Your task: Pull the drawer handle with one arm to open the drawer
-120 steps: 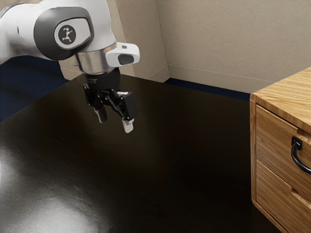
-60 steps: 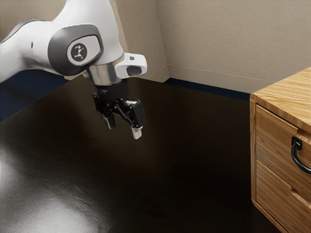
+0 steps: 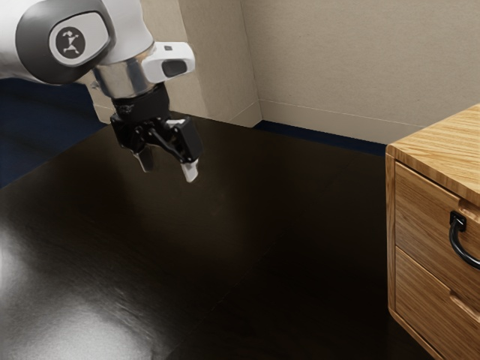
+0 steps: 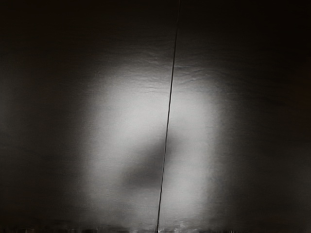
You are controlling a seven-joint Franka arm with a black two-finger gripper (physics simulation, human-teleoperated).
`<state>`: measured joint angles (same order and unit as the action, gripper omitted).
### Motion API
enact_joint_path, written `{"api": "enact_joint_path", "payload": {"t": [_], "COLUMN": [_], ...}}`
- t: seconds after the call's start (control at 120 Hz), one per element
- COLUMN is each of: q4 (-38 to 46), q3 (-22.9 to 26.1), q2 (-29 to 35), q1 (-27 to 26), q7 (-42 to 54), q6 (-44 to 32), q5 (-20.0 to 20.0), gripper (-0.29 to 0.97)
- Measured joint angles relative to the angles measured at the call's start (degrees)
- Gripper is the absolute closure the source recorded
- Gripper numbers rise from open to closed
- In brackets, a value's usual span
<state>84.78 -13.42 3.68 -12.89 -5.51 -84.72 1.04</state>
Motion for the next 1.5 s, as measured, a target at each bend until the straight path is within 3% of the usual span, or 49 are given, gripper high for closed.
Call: {"api": "enact_joint_path", "payload": {"t": [0.292, 0.467, 0.567, 0.85, 1.083, 1.367, 1.5], "q4": [-0.4, -14.4, -15.1, -14.2, -13.9, -13.6, -10.5], "q3": [-0.6, 2.5, 4.8, 5.5, 5.8, 10.4, 18.1], "q2": [0.2, 4.9, 5.6, 4.3, 3.9, 4.1, 8.3], "q1": [0.3, 0.3, -0.1, 0.0, 0.3, 0.1, 0.3], "q7": [-6.6, -9.3, -10.5, -12.0, 7.2, 29.8, 37.3], "q6": [2.9, 6.1, 7.1, 8.2, 8.2, 15.0, 15.9], "q5": [0.3, 0.1, -0.1, -0.1, -0.8, -1.7, -1.5], "gripper": [0.00, 0.00, 0.00, 0.00, 0.00, 0.00, 0.00]}}
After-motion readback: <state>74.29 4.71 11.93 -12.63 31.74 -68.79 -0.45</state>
